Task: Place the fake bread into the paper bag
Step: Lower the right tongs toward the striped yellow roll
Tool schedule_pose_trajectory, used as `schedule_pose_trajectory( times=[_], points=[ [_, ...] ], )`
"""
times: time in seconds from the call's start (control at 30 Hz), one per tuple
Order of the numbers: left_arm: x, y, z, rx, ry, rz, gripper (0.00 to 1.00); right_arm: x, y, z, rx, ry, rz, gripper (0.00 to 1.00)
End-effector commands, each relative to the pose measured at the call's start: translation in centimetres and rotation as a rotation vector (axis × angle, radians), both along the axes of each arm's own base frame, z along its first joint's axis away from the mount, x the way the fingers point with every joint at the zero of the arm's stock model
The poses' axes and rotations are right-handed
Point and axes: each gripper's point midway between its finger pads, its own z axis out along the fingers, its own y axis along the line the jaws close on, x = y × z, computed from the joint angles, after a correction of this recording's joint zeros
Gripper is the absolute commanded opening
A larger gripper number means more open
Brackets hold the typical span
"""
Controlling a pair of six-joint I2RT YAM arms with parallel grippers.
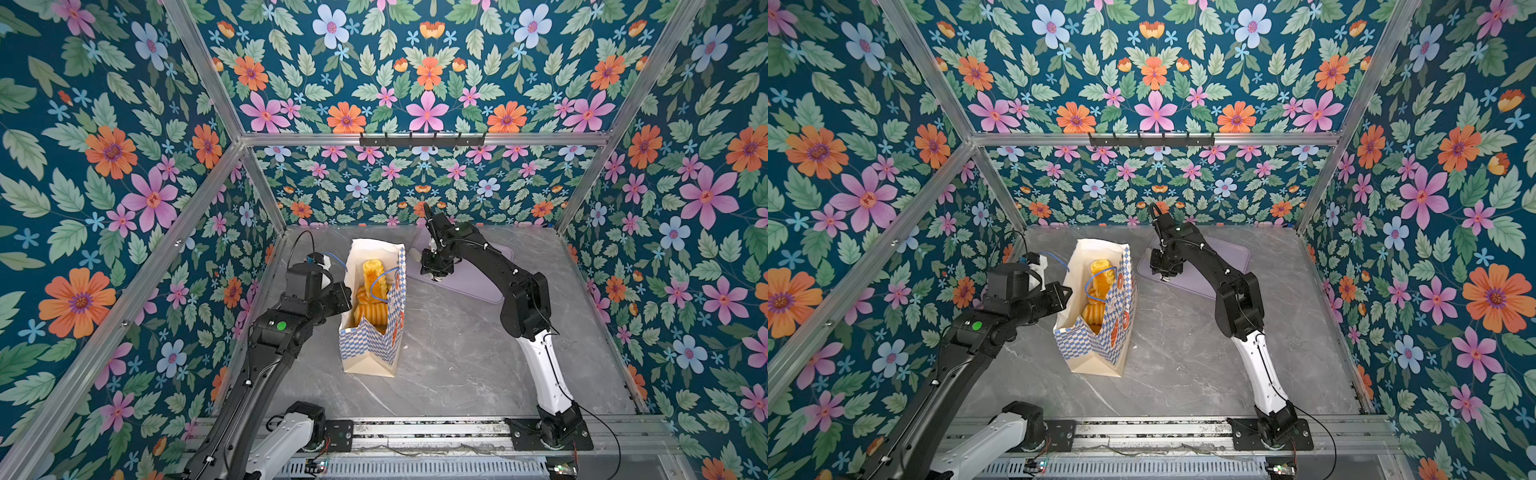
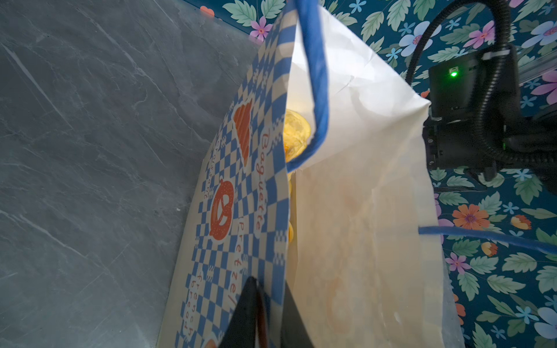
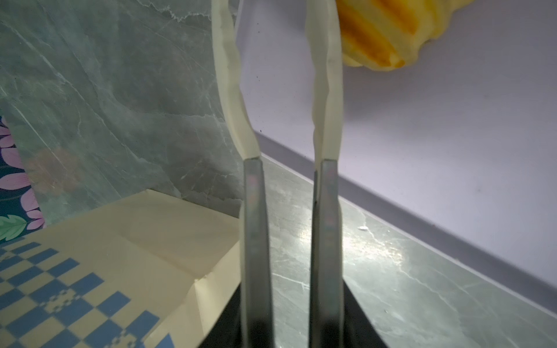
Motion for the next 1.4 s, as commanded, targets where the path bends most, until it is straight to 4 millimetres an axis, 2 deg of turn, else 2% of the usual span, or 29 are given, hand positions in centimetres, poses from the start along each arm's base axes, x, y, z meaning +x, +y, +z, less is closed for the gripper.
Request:
schedule_pose_trajectory(
  times=[0.0,0.4,0.73,0.83,0.97,1.2,1.37],
  points=[
    [0.1,0.0,0.3,0.002,-0.015,-0.006,0.15,0.2,-0.5,0.7,0.001,-0.032,-0.016,0.38],
    [0.2,-0.2,0.4,-0.003,-0.018,-0.011,0.15,-1.6,-3.9,2.0,-0.054,-0.067,-0.032,0.38],
    [0.3,-0.3,0.2,-0.004,-0.014,-0.018,0.15,-3.1,-7.1,2.0,-0.11,-0.063,-0.056,0.38],
    [0.4,-0.3,0.2,-0.002,-0.015,-0.016,0.15,-3.1,-6.5,2.8,-0.074,-0.082,-0.039,0.37],
    [0.4,-0.2,0.2,0.001,-0.014,-0.013,0.14,-2.6,-4.6,3.6,-0.037,-0.101,-0.007,0.37],
    [0.2,0.0,0.2,0.005,-0.015,-0.004,0.15,-0.7,-1.3,2.7,-0.023,-0.089,0.024,0.37],
    [0.2,0.0,0.1,0.004,-0.011,0.001,0.15,1.1,-0.3,1.5,-0.02,-0.072,0.006,0.37]
  ],
)
